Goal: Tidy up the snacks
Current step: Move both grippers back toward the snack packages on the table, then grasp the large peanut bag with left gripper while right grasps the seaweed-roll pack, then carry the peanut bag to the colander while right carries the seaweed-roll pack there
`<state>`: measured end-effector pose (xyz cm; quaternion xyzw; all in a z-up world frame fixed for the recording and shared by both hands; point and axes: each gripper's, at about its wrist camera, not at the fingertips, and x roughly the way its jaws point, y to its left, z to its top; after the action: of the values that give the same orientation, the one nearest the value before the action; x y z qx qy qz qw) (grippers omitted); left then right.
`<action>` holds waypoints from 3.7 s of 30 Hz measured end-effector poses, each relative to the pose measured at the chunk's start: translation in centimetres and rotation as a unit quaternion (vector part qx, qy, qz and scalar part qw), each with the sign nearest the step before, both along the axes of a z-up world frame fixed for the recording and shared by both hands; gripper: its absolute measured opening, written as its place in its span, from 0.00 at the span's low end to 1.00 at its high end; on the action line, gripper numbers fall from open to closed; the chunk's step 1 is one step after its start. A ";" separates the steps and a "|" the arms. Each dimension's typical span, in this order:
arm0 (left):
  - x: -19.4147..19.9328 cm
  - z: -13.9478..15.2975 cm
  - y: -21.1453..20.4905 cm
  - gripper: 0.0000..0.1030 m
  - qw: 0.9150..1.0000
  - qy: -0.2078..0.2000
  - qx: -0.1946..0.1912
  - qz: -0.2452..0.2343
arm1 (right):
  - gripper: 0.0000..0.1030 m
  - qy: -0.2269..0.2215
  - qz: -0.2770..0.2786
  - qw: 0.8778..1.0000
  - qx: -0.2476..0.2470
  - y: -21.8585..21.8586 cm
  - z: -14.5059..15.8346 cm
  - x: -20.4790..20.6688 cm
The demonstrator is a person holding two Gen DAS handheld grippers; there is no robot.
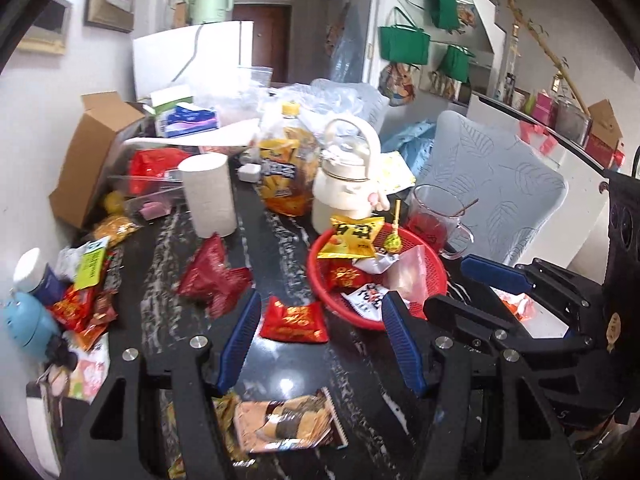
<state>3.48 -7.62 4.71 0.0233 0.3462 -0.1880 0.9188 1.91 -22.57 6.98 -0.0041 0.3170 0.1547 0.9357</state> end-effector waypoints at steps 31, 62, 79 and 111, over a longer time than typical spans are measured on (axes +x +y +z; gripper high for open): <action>-3.5 -5.5 9.6 0.60 0.994 0.063 -0.019 0.084 | 0.55 0.074 0.110 0.991 0.004 9.4 -5.4 -1.3; 1.3 -14.3 11.7 0.60 0.978 0.179 -0.052 0.093 | 0.60 0.191 0.105 0.976 0.001 9.5 -12.4 4.6; -1.0 -14.6 12.0 0.54 0.982 0.156 -0.064 0.084 | 0.59 0.195 0.144 0.970 -0.031 10.5 -13.3 1.7; -3.4 -14.8 4.0 0.55 0.987 0.160 -0.013 -0.005 | 0.55 0.201 0.059 0.976 -0.064 4.2 -12.9 -2.7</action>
<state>0.03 -3.63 -10.07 -0.0167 0.4860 -0.1984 0.8510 -0.84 -18.35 -5.97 -0.0516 0.5073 0.1868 0.8397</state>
